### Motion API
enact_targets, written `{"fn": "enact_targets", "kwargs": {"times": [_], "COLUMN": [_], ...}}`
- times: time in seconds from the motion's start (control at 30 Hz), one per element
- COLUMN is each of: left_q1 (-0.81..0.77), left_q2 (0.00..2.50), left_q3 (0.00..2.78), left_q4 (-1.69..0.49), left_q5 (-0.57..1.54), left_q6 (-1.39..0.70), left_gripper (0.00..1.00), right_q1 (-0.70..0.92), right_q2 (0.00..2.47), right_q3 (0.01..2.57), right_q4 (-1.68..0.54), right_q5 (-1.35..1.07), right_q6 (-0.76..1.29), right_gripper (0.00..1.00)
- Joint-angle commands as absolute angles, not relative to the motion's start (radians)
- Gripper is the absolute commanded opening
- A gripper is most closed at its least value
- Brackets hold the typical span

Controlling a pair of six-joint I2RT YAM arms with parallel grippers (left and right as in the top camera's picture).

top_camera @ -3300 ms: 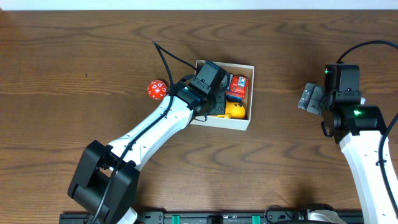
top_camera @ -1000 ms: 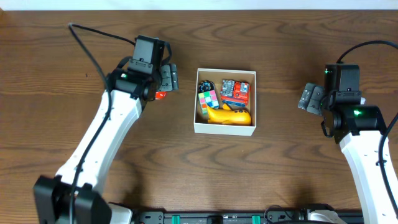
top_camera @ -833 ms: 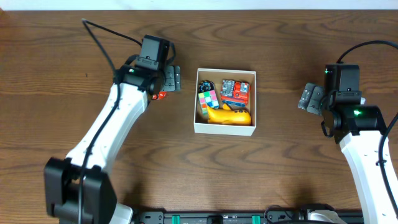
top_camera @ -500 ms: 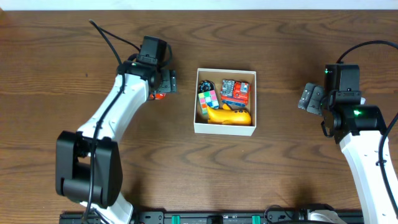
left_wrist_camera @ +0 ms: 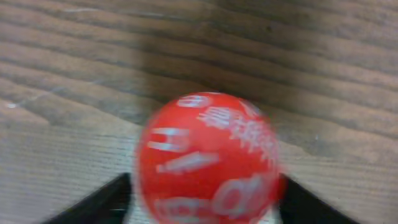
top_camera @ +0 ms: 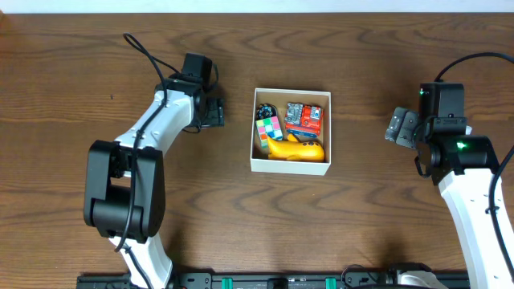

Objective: Pack container
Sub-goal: 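Lower the left gripper and grasp the red lettered ball, then carry the red ball into the box's top-left corner and release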

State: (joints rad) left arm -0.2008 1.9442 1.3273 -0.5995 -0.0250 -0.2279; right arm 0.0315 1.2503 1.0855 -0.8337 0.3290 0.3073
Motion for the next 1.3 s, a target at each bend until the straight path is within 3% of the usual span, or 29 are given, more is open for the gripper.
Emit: {"fn": "enact_targets", "kwargs": {"times": [0.0,0.03,0.27,0.57,0.8,1.27], "left_q1": [-0.199,-0.199,-0.199,-0.2,-0.237,-0.47], "left_q2": [1.952,1.951,1.923,1.706,1.527,1.51], "left_q3": [1.341,1.341,1.341,1.341,1.341,1.341], "left_q4": [-0.593,-0.592,-0.593,-0.598,-0.585,-0.578], "left_q5": [-0.011,-0.011,-0.01,-0.002,0.23,0.247], "left_q6": [-0.21,-0.21,-0.21,-0.211,-0.21,0.019], "left_gripper": [0.33,0.25,0.06,0.06,0.06,0.06], "right_q1": [0.025,0.025,0.026,0.025,0.026,0.026], "right_q2": [1.251,1.251,1.251,1.251,1.251,1.251], "right_q3": [1.09,1.09,1.09,1.09,1.09,1.09], "right_q4": [-0.834,-0.834,-0.834,-0.834,-0.834,-0.834], "right_q5": [0.332,0.332,0.332,0.332,0.332,0.332], "right_q6": [0.321,0.321,0.321,0.321,0.321,0.321], "right_gripper": [0.99,0.99,0.99,0.99,0.99,0.99]}}
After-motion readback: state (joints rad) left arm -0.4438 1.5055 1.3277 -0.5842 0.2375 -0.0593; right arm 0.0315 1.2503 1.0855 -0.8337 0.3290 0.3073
